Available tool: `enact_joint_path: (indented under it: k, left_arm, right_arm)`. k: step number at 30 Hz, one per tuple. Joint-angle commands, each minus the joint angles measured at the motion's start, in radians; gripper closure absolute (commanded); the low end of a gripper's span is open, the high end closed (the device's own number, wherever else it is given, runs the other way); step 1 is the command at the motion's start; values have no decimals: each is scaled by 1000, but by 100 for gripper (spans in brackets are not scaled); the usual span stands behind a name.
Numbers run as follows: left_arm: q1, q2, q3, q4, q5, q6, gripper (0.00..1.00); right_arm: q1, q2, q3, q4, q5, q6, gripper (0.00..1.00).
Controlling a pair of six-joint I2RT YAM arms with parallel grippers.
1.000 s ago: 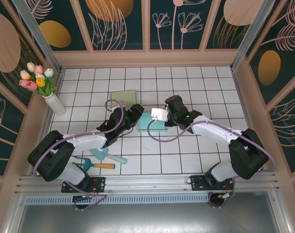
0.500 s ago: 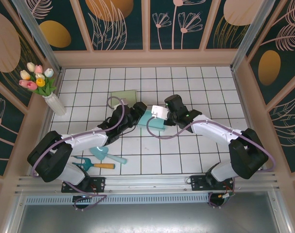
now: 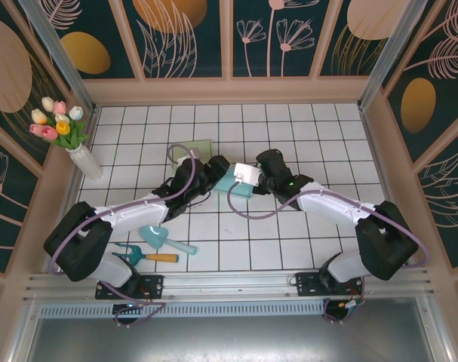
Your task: Fold the paper box
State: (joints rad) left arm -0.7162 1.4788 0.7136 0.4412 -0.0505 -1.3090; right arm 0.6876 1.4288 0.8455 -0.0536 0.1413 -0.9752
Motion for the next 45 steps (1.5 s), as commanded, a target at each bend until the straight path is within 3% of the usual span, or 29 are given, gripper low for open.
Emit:
enact_joint_path:
  k: [1, 9, 14, 23, 26, 39, 45]
  left_arm:
    - [39, -51, -57, -14, -13, 43, 36]
    - [40, -202, -85, -81, 5, 124, 36]
    - [42, -315, -68, -235, -150, 250, 33]
    - [60, -322, 1, -259, -165, 395, 22]
    - [60, -325, 32, -264, -149, 394, 22]
    - [60, -230, 52, -160, 49, 262, 24]
    - [59, -205, 61, -136, 57, 243, 25]
  right_arm:
    - [6, 22, -17, 10, 35, -23, 100]
    - [3, 50, -7, 3, 55, -19, 100]
    - [2, 39, 15, -12, 40, -4, 100]
    - [-8, -39, 71, -103, -75, 2, 100]
    - [-11, -67, 96, -150, -120, -14, 100]
    - [-11, -56, 214, -242, -108, 39, 100]
    - [-11, -50, 215, -246, -120, 47, 100]
